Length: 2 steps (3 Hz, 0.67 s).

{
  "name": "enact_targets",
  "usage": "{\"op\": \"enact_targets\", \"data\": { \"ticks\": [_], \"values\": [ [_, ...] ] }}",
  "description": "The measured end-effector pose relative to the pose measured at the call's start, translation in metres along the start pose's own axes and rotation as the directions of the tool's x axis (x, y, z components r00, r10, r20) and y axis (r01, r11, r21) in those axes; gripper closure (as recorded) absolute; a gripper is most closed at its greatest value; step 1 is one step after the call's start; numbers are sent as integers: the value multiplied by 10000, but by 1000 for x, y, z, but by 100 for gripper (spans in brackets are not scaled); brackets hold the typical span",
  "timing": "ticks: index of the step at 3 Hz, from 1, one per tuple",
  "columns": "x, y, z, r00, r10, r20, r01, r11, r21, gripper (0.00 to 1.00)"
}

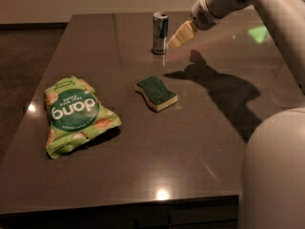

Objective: Move redbull can near sponge

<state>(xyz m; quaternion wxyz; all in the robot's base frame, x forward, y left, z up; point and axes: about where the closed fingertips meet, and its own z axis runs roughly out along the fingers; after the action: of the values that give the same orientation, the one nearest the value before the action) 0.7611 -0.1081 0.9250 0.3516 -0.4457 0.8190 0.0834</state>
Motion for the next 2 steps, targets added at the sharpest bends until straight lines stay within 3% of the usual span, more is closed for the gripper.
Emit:
{"op": "enact_targets", "data": {
  "ticks": [1,2],
  "values": [
    [-15,-3,16,9958,823,405,-822,9966,-44,0],
    [-29,-4,30,9889,1265,778,-1267,9919,-23,0]
  ]
}}
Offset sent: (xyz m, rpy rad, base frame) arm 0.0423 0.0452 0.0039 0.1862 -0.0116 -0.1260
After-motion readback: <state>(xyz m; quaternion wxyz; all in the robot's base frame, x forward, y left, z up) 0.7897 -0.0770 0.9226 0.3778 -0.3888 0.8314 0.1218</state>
